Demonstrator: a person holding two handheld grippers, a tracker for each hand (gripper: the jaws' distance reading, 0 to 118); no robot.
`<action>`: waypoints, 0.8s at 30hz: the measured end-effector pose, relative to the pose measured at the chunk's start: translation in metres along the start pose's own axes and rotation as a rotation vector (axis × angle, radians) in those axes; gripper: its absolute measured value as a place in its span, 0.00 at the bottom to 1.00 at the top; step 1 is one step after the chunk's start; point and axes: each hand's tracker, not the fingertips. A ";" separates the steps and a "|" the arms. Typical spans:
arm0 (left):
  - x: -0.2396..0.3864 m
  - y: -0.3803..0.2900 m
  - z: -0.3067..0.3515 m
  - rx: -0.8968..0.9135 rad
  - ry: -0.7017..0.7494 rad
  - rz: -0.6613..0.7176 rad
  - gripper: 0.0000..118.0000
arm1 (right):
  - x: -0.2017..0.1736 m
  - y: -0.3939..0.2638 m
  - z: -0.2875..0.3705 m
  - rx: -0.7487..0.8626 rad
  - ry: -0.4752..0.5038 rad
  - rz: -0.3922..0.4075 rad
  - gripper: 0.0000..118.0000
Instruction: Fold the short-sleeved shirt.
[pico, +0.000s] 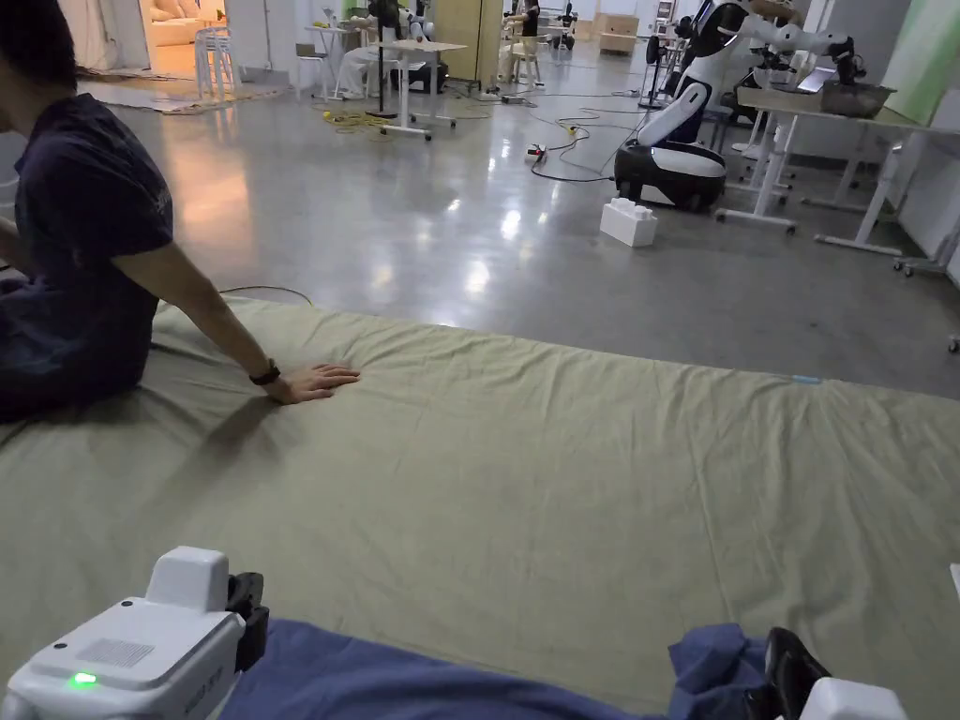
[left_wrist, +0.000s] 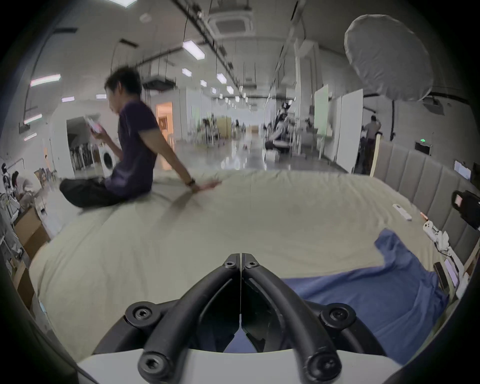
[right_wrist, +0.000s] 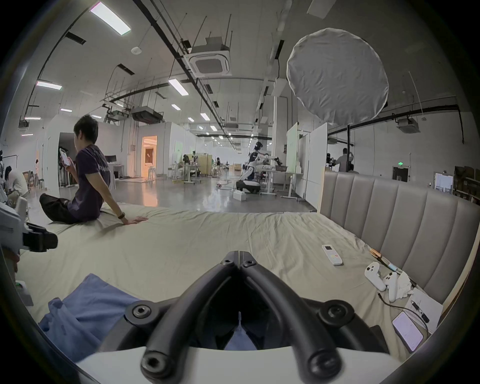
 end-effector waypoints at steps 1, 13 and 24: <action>-0.006 0.002 -0.020 -0.074 -0.019 0.010 0.00 | 0.000 -0.003 -0.004 -0.015 0.002 0.003 0.00; -0.024 -0.012 -0.169 -0.480 -0.025 0.021 0.58 | 0.017 -0.046 -0.025 -0.156 -0.019 0.050 0.00; 0.007 -0.024 -0.167 -0.442 -0.003 -0.160 0.30 | 0.049 -0.074 -0.055 -0.349 -0.056 0.011 0.00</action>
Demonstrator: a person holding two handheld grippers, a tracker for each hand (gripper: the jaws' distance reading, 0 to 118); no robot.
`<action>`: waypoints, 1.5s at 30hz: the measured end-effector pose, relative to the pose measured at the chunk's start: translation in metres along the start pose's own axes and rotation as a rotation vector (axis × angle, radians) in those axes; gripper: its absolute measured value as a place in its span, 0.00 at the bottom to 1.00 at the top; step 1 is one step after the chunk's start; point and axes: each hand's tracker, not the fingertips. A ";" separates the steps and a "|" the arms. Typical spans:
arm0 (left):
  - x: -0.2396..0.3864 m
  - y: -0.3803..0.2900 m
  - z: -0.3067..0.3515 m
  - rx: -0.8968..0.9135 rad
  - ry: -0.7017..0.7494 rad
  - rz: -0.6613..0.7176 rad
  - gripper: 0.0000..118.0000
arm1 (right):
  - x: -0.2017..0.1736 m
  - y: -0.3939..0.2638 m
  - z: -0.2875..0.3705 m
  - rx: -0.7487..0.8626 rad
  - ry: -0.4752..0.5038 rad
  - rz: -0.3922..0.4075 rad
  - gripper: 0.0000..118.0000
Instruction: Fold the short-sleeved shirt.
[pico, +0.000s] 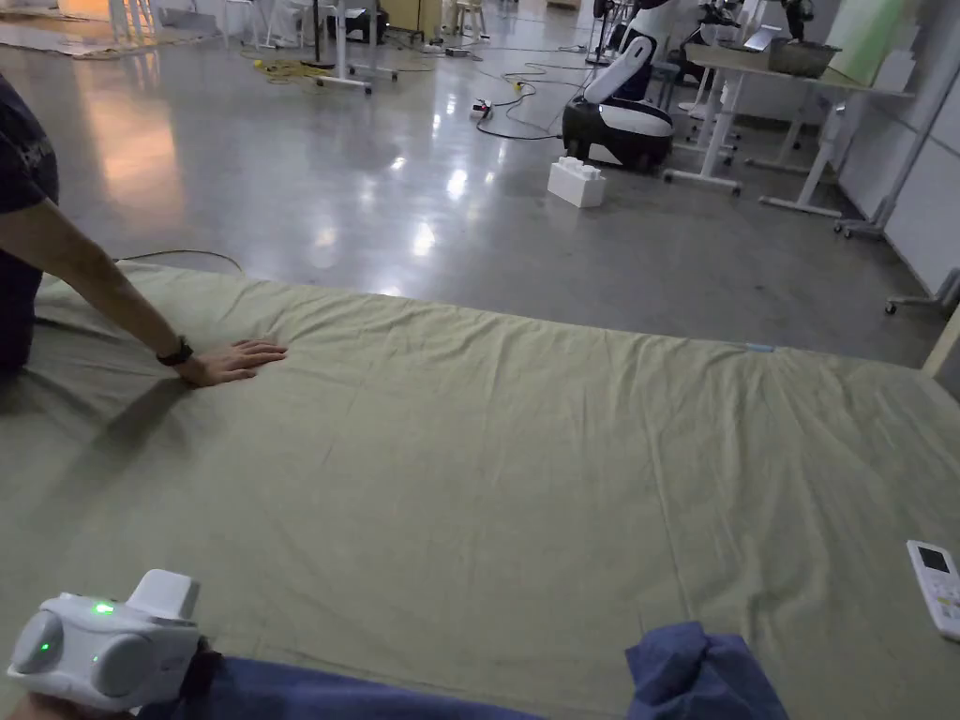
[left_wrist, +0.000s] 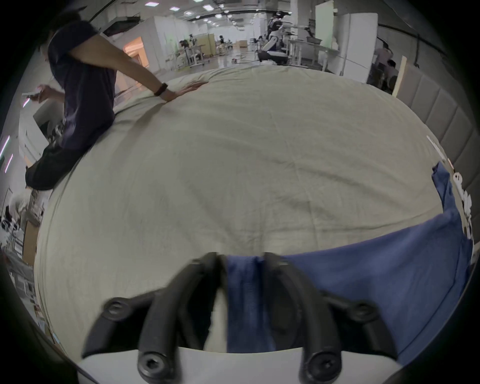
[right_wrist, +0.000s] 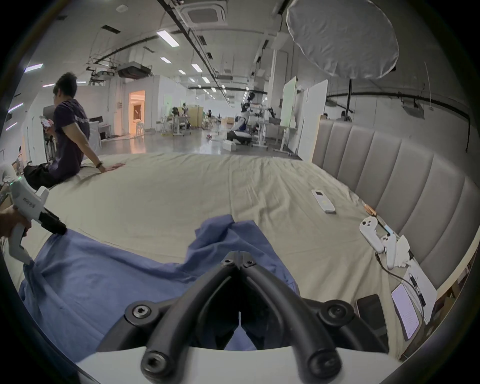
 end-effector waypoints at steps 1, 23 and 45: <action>0.001 0.000 0.001 0.005 -0.001 -0.001 0.13 | 0.006 0.003 -0.012 -0.032 0.000 -0.005 0.01; 0.002 -0.010 0.052 0.061 -0.016 0.044 0.04 | 0.055 0.015 -0.183 -0.545 0.125 0.072 0.04; -0.040 -0.077 0.190 0.303 -0.114 0.157 0.04 | 0.089 0.040 0.034 -0.257 0.180 0.034 0.02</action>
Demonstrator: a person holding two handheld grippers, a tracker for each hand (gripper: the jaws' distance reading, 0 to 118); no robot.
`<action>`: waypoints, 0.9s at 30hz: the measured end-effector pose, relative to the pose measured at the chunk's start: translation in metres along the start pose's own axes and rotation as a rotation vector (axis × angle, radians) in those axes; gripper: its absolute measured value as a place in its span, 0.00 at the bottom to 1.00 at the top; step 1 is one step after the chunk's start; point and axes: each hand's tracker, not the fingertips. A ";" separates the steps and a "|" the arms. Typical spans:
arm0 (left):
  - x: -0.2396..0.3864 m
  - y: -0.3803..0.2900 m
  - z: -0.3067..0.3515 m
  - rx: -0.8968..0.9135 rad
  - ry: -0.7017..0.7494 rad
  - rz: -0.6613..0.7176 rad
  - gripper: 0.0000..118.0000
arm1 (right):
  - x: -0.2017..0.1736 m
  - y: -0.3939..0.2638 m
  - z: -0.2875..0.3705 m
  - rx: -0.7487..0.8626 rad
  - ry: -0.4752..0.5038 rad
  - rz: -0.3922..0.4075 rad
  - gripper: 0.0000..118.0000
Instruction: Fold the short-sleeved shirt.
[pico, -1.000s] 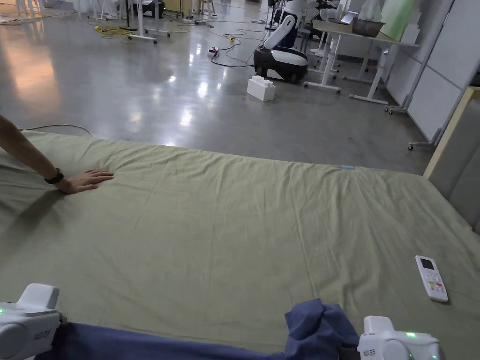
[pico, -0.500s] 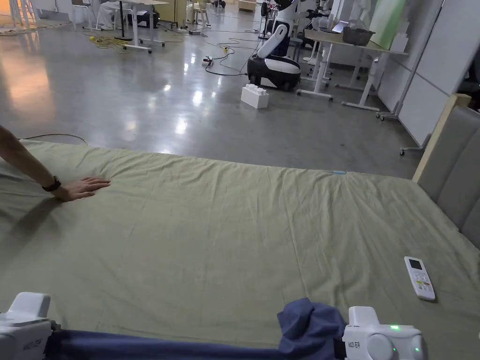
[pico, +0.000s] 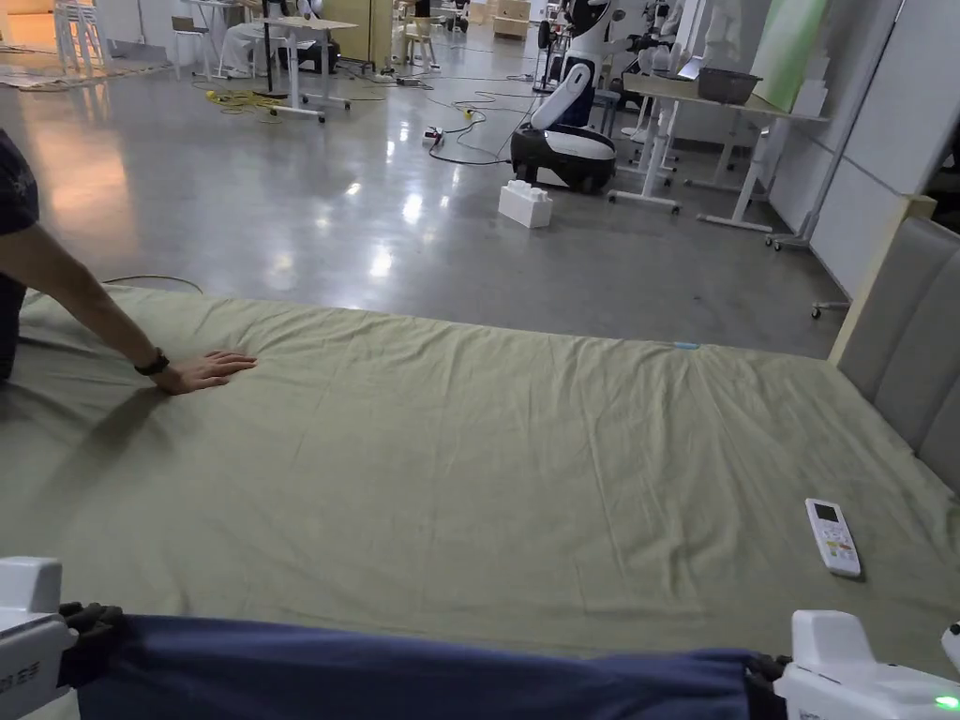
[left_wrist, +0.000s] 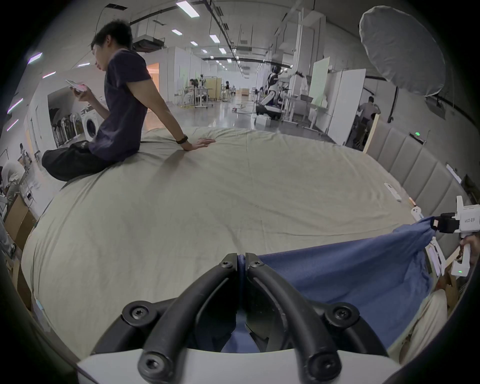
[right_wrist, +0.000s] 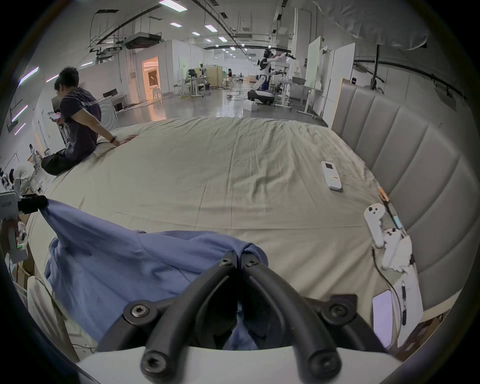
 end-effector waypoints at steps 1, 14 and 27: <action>-0.002 -0.004 0.009 0.003 -0.007 -0.001 0.04 | 0.000 -0.005 0.011 0.005 0.001 0.008 0.02; -0.018 -0.100 0.061 -0.226 -0.024 -0.103 0.04 | -0.010 -0.122 0.050 -0.242 -0.011 0.096 0.02; -0.013 -0.147 0.013 -0.442 0.044 -0.100 0.08 | -0.037 -0.149 0.001 -0.378 -0.121 0.148 0.19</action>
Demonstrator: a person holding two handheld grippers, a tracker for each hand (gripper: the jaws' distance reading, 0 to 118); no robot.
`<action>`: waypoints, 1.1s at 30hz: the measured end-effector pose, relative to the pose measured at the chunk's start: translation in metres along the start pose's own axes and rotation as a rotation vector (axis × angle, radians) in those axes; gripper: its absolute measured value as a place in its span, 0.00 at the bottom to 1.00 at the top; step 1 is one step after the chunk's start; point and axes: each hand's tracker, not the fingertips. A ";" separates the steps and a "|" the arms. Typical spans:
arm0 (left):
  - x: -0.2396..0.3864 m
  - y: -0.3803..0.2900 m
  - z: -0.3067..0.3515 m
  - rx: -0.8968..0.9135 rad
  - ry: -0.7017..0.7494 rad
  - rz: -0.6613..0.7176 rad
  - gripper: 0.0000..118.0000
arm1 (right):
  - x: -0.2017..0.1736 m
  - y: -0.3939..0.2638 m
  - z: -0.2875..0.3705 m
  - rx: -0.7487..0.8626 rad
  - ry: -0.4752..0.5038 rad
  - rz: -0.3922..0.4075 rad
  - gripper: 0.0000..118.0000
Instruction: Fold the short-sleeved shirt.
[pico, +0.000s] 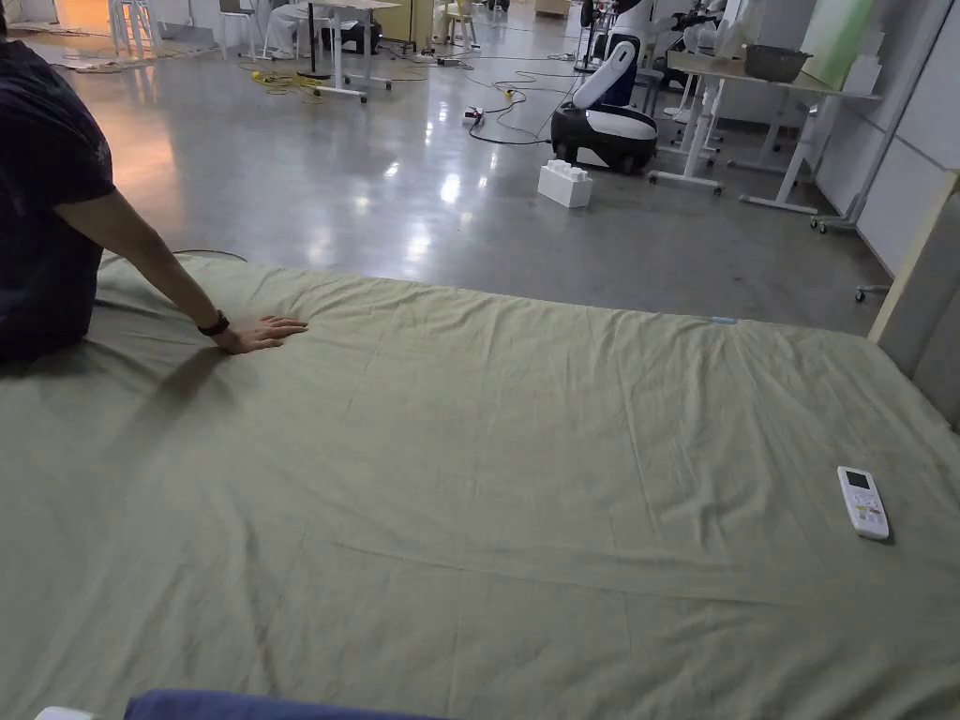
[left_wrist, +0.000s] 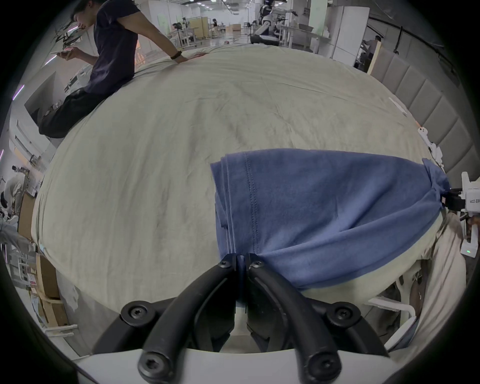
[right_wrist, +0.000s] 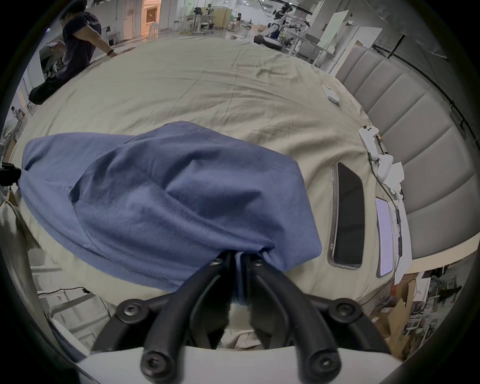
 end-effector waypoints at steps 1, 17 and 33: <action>-0.001 0.001 0.003 0.011 0.010 0.004 0.16 | 0.000 0.001 0.007 0.011 -0.021 -0.015 0.32; 0.080 0.089 0.117 0.813 0.070 0.082 0.55 | -0.040 0.080 0.135 0.893 -0.076 -0.276 0.75; 0.125 0.102 0.143 0.995 0.147 0.084 0.00 | -0.058 0.105 0.142 1.111 -0.134 -0.236 0.00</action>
